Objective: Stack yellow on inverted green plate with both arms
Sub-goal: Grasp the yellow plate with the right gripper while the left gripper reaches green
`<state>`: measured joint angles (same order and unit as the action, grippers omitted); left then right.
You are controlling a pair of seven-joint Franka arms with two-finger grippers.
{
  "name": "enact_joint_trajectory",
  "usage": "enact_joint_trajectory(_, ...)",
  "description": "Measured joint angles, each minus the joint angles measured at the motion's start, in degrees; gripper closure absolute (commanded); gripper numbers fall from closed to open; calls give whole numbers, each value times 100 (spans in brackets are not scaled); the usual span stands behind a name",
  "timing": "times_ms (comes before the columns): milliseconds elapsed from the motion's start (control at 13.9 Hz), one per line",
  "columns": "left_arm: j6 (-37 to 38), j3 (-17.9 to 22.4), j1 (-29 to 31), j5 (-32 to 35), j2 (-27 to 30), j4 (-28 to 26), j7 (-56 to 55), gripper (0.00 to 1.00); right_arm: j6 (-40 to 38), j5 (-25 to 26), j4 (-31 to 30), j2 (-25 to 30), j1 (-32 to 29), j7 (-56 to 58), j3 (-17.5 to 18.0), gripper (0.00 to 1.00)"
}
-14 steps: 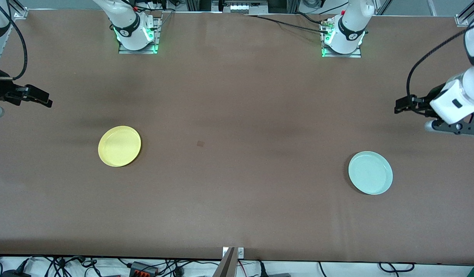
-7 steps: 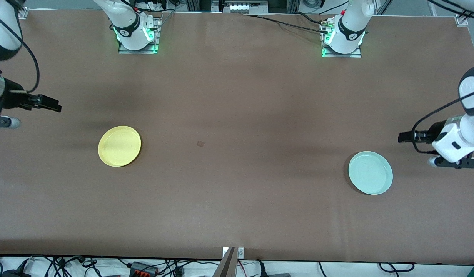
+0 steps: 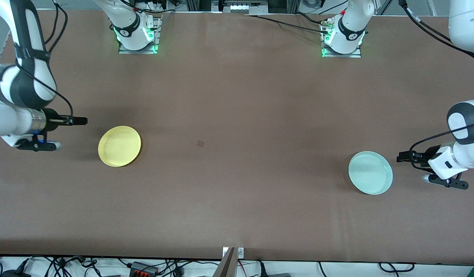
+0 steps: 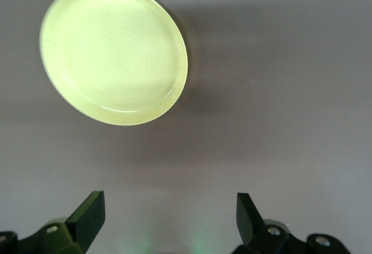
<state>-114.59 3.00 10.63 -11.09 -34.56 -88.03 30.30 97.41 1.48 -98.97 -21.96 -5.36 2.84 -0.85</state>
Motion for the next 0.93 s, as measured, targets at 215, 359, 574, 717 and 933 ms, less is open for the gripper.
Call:
enact_joint_trajectory(215, -886, -4, 214, -669, -550, 2, 979, 12, 319, 0, 7, -471, -35, 0, -3, 0)
enact_joint_trajectory(359, -1322, -6, 280, -1061, -845, 14, 1226, 22, 529, 0, 12, -647, -42, 0, -3, 0)
enact_joint_trajectory(574, -1614, -15, 297, -1586, -1113, 28, 1376, 49, 916, 0, 10, -939, -79, 1, -7, 0)
enact_joint_trajectory(717, -1688, -35, 293, -1619, -1196, 41, 1380, 79, 1189, 0, 12, -1159, -141, 6, -8, 0)
enact_joint_trajectory(933, -1720, -44, 288, -1619, -1217, 80, 1540, 99, 1436, 0, 15, -1387, -177, 7, -8, 0)
